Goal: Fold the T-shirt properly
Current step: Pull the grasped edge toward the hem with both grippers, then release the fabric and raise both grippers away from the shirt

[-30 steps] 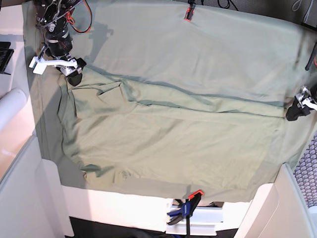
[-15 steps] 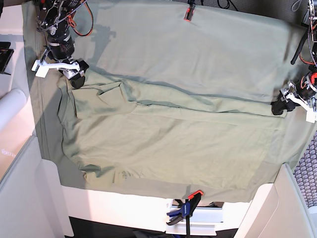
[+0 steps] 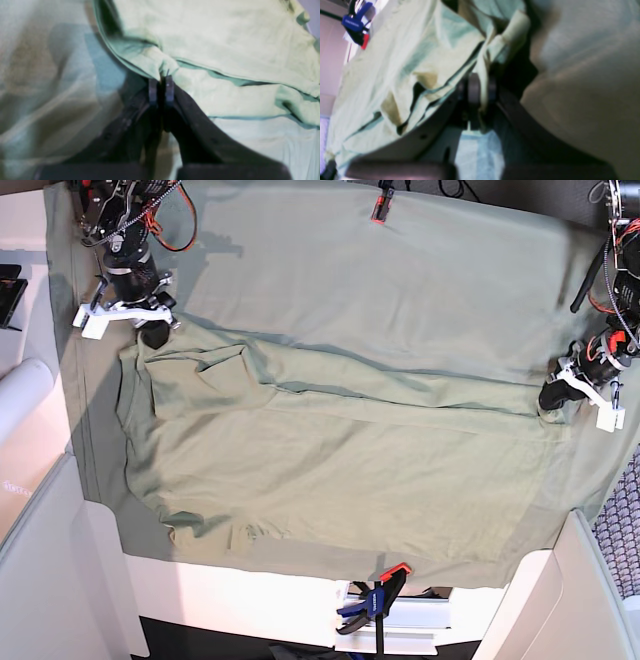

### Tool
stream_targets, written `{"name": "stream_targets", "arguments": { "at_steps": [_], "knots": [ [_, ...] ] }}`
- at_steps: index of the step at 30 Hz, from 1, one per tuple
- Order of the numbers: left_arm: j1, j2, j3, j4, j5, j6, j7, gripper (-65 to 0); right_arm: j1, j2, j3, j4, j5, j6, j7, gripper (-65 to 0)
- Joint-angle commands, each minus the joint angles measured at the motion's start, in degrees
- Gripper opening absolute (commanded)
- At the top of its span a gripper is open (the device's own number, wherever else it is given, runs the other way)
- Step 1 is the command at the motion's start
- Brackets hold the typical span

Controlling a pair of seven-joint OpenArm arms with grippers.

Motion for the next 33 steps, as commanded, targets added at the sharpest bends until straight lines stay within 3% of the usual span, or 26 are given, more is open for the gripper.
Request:
{"name": "stream_targets", "arguments": {
  "at_steps": [1,4,9,17,23,33],
  "knots": [
    [-1.2,-1.5,-0.3,0.8,-0.7,-1.6,0.0,-65.0,0.8,0.2,-0.2,0.9,0.7,1.3,0.8,-65.0],
    [-1.2,-2.5,-0.2,0.8,-0.8,-1.6,2.9,-65.0,0.6,0.9,-0.2,1.7,1.7,1.4,-1.8,-65.0],
    [1.1,-6.2,-0.2,4.3,-6.9,-1.6,8.2,-65.0,-2.8,3.4,-0.1,8.4,6.5,1.6,-8.2,-65.0],
    [12.3,-12.6,-0.2,20.8,-11.5,-1.6,11.5,-65.0,-12.9,7.9,-0.1,18.3,9.2,1.7,-8.9,-65.0],
    [21.2,-13.9,-0.3,29.2,-11.5,-1.6,11.6,-65.0,-19.8,9.1,-0.1,22.8,9.7,1.7,-8.9,-65.0],
    [30.0,-14.6,-0.4,34.3,-11.5,-1.6,12.0,-65.0,-27.8,9.4,0.0,26.5,9.4,1.7,-8.9,-65.0]
  ]
}}
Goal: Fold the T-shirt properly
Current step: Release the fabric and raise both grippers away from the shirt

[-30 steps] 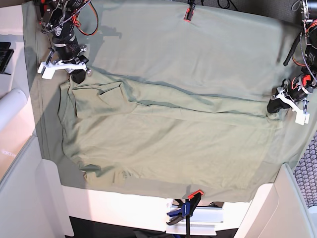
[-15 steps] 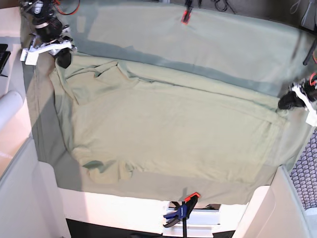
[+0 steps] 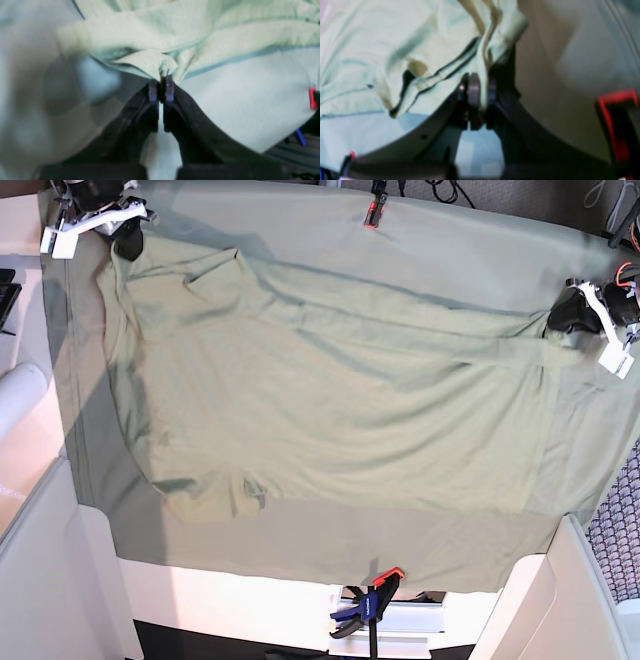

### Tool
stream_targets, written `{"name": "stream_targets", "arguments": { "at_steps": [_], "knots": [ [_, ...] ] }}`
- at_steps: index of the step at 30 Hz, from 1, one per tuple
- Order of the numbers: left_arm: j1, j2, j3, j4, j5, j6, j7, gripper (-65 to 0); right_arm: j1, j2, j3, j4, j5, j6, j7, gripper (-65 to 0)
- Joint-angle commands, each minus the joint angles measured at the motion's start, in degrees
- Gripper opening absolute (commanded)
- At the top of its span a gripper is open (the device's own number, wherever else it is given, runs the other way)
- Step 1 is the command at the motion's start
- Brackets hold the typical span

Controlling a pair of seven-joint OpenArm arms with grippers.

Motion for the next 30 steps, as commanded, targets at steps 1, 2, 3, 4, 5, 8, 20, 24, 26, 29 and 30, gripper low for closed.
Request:
{"name": "stream_targets", "arguments": {
  "at_steps": [1,2,3,4,5,8,20,24,26,29,30],
  "knots": [
    [0.1,-1.6,-0.9,1.0,-0.8,-0.5,-0.4,-65.0,-0.3,0.9,0.4,1.0,0.6,0.3,1.2,-65.0],
    [0.7,-1.6,-1.4,1.0,-0.8,-0.5,-0.4,-65.0,-0.7,1.2,0.4,1.0,0.6,0.3,1.2,-65.0],
    [1.3,-1.6,-2.1,1.1,-0.8,-0.5,0.0,-65.0,-1.2,1.5,0.4,1.0,0.6,0.3,1.2,-65.0],
    [2.0,-1.6,-3.0,1.1,-0.8,-0.5,0.1,-65.0,-1.7,1.8,0.4,1.0,0.6,0.3,1.2,-65.0],
    [2.8,-1.6,-4.3,1.1,-0.8,-0.5,0.1,-65.0,-2.3,2.3,0.4,1.0,0.6,0.3,1.2,-65.0],
    [4.7,-1.6,-7.8,1.1,-1.4,-0.5,0.4,-65.0,-3.7,3.5,0.4,1.0,0.6,0.3,1.2,-65.0],
    [9.3,-1.6,-10.8,1.1,-6.9,-0.5,4.3,-65.0,-3.8,5.5,0.7,1.0,-0.3,0.3,0.2,-65.0],
    [10.9,-1.6,-10.8,1.1,-6.8,-0.5,4.3,-65.0,-4.8,5.6,0.7,1.0,-0.2,0.3,0.1,-65.0],
    [11.1,-1.6,-10.8,1.1,-6.9,-0.5,4.7,-65.0,-5.2,5.9,0.8,1.0,-0.5,0.3,0.0,-65.0],
    [11.1,-1.6,-10.8,1.1,-6.9,-0.5,4.7,-65.0,-5.7,6.5,0.8,1.0,-0.6,0.3,0.0,-65.0],
    [11.1,-1.6,-10.8,1.1,-6.9,-0.5,4.7,-65.0,-5.9,6.6,0.8,1.0,-0.9,0.3,0.0,-65.0]
  ]
}}
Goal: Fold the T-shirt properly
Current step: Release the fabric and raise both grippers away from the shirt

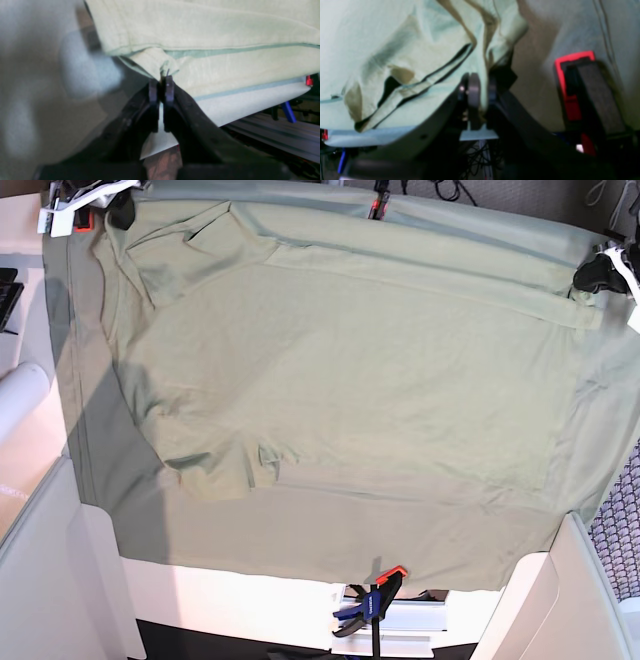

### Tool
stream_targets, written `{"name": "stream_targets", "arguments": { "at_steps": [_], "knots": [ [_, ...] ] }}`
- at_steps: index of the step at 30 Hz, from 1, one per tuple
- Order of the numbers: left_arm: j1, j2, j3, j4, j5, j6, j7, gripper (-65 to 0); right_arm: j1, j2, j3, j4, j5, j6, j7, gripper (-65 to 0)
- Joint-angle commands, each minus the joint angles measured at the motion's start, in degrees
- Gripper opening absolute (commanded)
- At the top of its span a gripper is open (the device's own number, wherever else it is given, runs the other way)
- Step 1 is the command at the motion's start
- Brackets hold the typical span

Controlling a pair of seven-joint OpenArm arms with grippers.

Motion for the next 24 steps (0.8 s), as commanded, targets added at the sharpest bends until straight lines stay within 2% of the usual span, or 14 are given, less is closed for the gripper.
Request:
{"name": "stream_targets", "arguments": {
  "at_steps": [1,7,8,10,12,13,17,24],
  "knots": [
    [-0.1,-1.6,-0.8,0.5,-0.4,-0.5,-0.6,-65.0,-0.5,0.8,0.7,1.0,-0.7,0.0,1.3,-65.0],
    [-0.1,-1.6,-0.8,0.5,-0.9,-0.5,-0.6,-65.0,-0.5,0.8,0.7,1.0,-0.9,0.8,1.5,-65.0],
    [-0.1,-1.6,-0.8,0.5,-1.1,-0.5,-0.6,-61.6,-0.5,0.8,0.7,1.0,-1.5,1.7,1.5,-60.0],
    [-0.1,-1.6,-0.8,0.5,-1.1,-0.5,-0.7,-48.4,-0.5,0.8,0.7,1.0,-2.3,2.1,1.5,-42.2],
    [-0.1,-1.6,-0.8,0.5,-1.0,-0.5,-0.6,-37.7,-0.5,0.8,0.7,0.9,-3.0,2.1,1.5,-31.1],
    [-0.1,-1.6,-0.8,0.5,-0.9,-0.5,-0.6,-35.1,-0.5,0.8,0.7,1.0,-3.3,2.1,1.5,-29.8],
    [-0.2,-1.9,-2.0,0.5,-0.8,-0.5,-0.6,-34.8,-0.5,0.8,1.0,1.0,-3.5,2.0,1.5,-29.8],
    [-0.2,-2.5,-12.2,0.5,-1.7,-0.5,-0.6,-34.8,1.0,1.6,4.8,1.0,-2.9,1.9,2.8,-29.8]
  ]
}}
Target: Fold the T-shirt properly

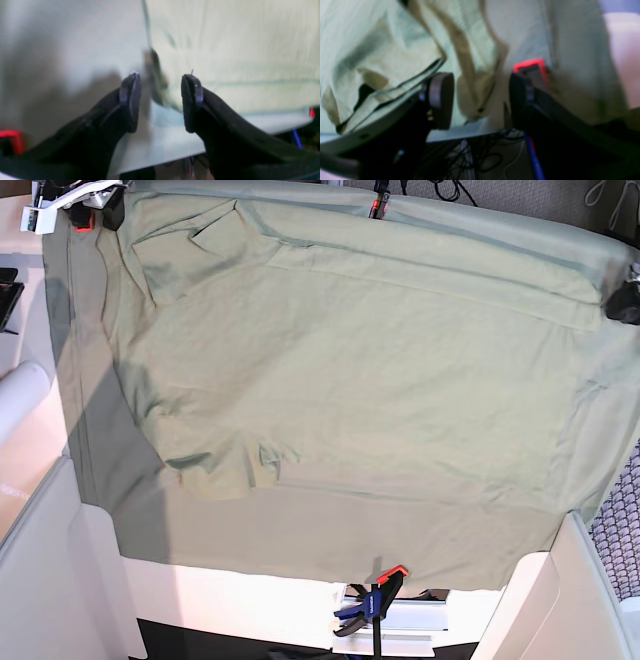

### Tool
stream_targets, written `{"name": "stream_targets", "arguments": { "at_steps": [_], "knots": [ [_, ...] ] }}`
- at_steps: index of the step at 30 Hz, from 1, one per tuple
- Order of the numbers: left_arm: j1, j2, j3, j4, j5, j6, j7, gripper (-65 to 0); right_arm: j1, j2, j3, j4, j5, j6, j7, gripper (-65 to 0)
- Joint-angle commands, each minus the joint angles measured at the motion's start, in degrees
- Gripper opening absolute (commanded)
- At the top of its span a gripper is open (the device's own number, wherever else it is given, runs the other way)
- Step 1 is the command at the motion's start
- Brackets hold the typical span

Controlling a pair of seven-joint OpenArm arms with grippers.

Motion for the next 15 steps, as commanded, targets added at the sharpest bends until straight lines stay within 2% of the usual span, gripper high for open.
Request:
{"name": "stream_targets", "arguments": {
  "at_steps": [1,7,10,15],
  "knots": [
    [-0.2,-1.9,-1.3,0.6,-1.5,-0.5,-1.2,-34.8,1.3,1.2,0.9,1.0,0.6,0.0,1.6,-29.8],
    [-0.3,-2.6,-1.5,1.4,-3.3,-0.5,-1.8,-34.8,11.8,2.6,0.5,0.7,-0.8,0.1,1.7,-29.8],
    [-0.3,-2.6,-1.5,3.0,-3.2,-0.5,-1.8,-34.8,17.7,2.8,-1.0,-1.0,-2.5,0.1,3.5,-29.8],
    [-0.3,-2.7,-1.5,6.7,-1.7,-0.5,-1.7,-34.8,29.6,2.8,-5.9,-10.5,-8.5,0.0,7.5,-29.8]
  ]
}}
